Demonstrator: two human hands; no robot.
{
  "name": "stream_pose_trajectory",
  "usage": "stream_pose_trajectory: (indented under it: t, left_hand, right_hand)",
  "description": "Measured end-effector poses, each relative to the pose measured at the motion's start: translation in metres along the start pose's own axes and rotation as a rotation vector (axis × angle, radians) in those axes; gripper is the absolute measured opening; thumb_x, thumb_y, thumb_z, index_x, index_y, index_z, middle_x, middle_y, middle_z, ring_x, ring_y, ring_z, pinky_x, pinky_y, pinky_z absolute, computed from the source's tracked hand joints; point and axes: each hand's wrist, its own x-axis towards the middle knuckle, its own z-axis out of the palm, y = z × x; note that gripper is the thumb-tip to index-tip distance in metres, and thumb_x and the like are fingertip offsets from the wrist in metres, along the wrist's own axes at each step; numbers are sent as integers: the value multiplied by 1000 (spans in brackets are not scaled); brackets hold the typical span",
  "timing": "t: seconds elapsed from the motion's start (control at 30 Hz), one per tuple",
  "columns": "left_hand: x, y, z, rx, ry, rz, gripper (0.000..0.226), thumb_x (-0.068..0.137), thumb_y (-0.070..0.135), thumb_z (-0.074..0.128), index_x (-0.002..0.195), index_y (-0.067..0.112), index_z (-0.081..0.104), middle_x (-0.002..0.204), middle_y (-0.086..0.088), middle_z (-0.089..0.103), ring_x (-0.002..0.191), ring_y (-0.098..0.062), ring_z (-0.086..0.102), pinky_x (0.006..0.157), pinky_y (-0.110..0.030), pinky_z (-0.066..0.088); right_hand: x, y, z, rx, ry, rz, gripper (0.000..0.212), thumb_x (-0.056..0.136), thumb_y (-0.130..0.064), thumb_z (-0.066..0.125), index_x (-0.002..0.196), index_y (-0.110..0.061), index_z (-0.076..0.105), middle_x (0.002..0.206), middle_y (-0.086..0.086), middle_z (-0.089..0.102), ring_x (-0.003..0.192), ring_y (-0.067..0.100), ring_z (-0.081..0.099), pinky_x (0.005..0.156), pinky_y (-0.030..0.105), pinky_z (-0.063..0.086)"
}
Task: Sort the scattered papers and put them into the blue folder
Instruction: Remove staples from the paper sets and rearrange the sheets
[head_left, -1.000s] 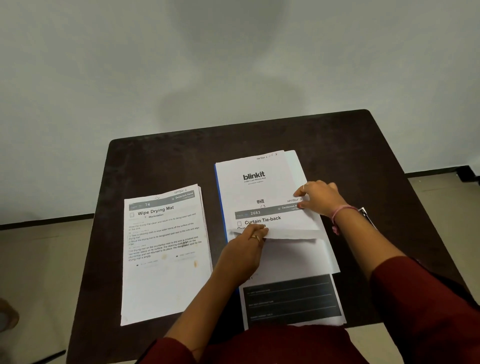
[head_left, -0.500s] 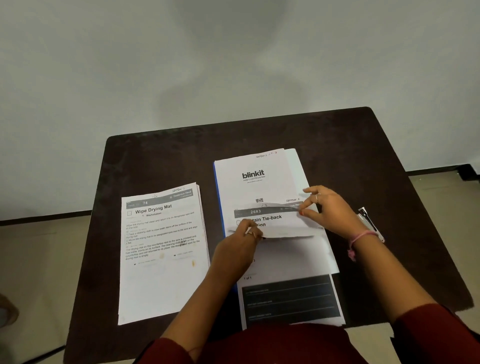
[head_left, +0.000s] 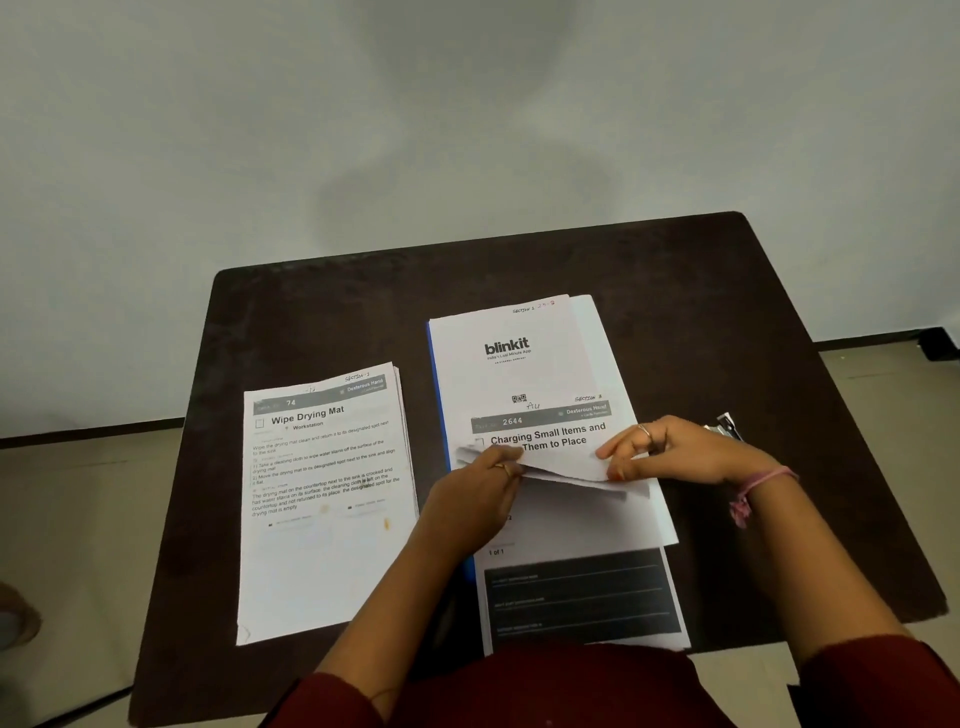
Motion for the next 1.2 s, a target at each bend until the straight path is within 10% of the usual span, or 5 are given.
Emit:
stream_pose_trajectory:
  t: [0.23, 0.4, 0.6, 1.03, 1.2]
  left_hand:
    - [5, 0, -6, 40, -242, -37, 40, 97, 15, 50, 136, 25, 50, 138, 6, 52, 117, -17, 56, 96, -33, 49]
    - [5, 4, -9, 38, -225, -141, 30, 100, 24, 45, 130, 27, 47, 120, 2, 63, 95, -18, 66, 84, -28, 49]
    - [-2, 4, -5, -42, -80, -62, 30, 98, 19, 48, 125, 20, 59, 126, 4, 59, 96, -24, 66, 75, -39, 57]
    - [3, 6, -7, -17, -54, -54, 18, 93, 21, 52, 100, 21, 69, 157, 6, 22, 61, -22, 64, 52, -33, 54]
    - [8, 6, -11, -46, -245, -85, 34, 102, 26, 38, 132, 24, 54, 148, 11, 40, 120, -13, 54, 95, -31, 48]
  right_hand:
    - [38, 7, -10, -238, 502, 7, 11, 82, -16, 72, 92, -21, 73, 82, -15, 66, 72, 10, 60, 71, 16, 44]
    - [66, 11, -15, -624, 499, 153, 27, 84, -29, 70, 111, -28, 66, 120, -6, 60, 114, 19, 51, 97, 35, 39]
    - [67, -1, -11, -711, 585, 159, 13, 85, -30, 67, 97, -33, 69, 94, -13, 64, 106, 13, 51, 87, 32, 26]
    - [11, -7, -12, 41, -17, 2, 14, 83, 1, 67, 84, -12, 72, 104, 7, 72, 98, 12, 67, 91, 25, 51]
    - [18, -4, -15, 94, 67, 52, 21, 82, -33, 70, 87, -13, 71, 94, 4, 74, 84, 14, 65, 84, 32, 47]
